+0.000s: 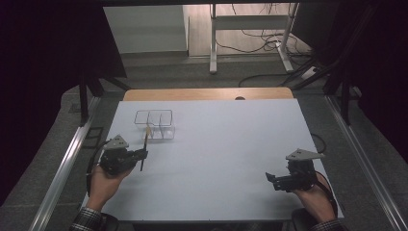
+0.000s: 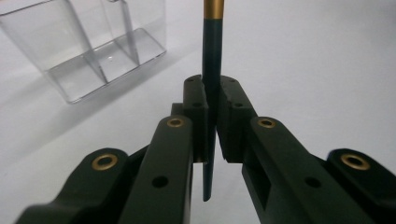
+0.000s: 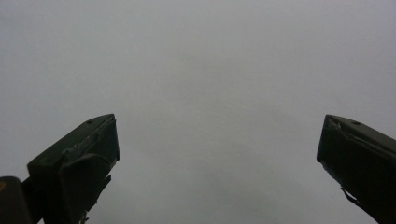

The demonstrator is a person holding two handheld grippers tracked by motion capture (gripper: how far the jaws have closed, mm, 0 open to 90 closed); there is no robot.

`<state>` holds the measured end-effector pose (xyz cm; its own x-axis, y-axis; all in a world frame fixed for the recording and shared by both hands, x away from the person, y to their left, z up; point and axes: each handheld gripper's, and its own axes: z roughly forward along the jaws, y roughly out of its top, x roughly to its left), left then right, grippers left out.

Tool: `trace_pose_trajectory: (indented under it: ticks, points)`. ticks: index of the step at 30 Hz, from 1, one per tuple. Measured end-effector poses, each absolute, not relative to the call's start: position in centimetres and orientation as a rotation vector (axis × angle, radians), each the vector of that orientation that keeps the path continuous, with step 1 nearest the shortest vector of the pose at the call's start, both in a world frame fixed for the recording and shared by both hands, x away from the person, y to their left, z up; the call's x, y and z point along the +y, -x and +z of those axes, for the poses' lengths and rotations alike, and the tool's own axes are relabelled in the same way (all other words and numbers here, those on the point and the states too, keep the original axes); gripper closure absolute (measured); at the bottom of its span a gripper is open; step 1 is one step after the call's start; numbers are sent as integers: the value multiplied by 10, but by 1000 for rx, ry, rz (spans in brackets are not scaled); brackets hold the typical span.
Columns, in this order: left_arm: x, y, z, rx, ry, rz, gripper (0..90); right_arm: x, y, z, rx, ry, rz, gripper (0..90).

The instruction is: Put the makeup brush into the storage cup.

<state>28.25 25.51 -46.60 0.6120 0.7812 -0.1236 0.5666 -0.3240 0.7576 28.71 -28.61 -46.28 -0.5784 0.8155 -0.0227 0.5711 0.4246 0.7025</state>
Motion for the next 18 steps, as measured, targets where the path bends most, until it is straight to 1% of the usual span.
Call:
trace_pose_trajectory:
  ticks: [18]
  points:
    - [281, -287, -465, 1166, -1993, 404, 839, -305, -284, -461, 2289, -1247, 964, 0]
